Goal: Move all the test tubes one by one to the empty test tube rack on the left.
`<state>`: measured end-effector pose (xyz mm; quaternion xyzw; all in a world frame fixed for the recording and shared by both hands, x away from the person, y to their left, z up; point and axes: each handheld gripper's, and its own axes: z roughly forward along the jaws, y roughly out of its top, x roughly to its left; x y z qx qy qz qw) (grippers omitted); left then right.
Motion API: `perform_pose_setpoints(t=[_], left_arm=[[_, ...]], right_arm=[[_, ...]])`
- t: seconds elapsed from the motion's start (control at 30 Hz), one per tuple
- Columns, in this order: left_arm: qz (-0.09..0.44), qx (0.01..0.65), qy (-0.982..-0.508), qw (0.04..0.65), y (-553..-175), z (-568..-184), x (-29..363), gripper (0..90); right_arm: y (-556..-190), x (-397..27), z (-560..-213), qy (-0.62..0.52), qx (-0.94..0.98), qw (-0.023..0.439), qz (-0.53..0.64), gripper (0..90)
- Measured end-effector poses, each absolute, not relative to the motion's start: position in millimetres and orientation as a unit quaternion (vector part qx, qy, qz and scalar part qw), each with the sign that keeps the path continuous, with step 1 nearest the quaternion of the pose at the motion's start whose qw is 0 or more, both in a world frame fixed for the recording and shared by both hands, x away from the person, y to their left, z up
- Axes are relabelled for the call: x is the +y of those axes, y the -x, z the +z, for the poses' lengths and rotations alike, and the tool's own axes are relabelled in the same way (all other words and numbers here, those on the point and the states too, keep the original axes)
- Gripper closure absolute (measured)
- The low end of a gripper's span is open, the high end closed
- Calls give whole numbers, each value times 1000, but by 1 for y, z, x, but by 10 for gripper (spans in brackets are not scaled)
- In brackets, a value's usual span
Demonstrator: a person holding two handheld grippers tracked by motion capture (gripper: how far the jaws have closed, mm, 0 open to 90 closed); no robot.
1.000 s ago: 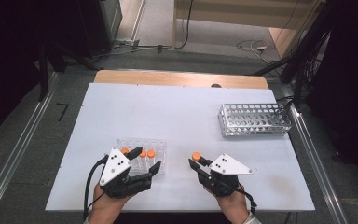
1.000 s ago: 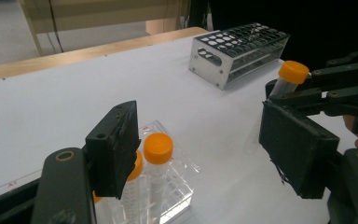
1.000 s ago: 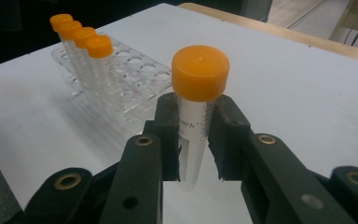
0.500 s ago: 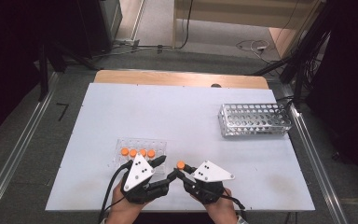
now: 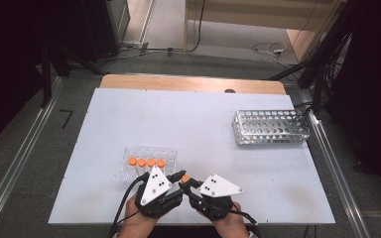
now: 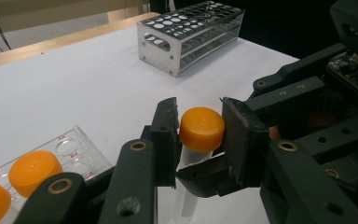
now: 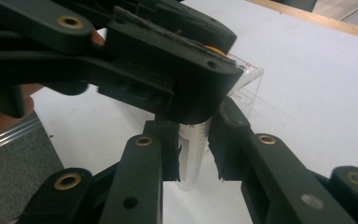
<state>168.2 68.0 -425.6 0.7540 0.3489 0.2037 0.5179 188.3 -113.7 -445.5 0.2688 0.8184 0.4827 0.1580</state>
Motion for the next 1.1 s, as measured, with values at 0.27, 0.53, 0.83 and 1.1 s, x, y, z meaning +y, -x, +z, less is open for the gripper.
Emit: perform_pose_setpoints(t=[0.27, 0.53, 0.83, 1.1], left_arm=[[209, 346, -754, 517, -167, -426, 68, 697], [201, 349, -752, 522, -166, -420, 76, 699], [208, 363, -743, 522, -160, -406, 100, 699], [215, 391, -731, 516, -161, -396, 140, 699]], right_arm=[[-187, -113, -445, -268, 819, 157, 483, 717], [-187, -114, -443, -269, 819, 149, 485, 394], [-191, -127, -442, -273, 823, 149, 475, 263], [-199, -151, -439, -301, 811, 162, 475, 256]])
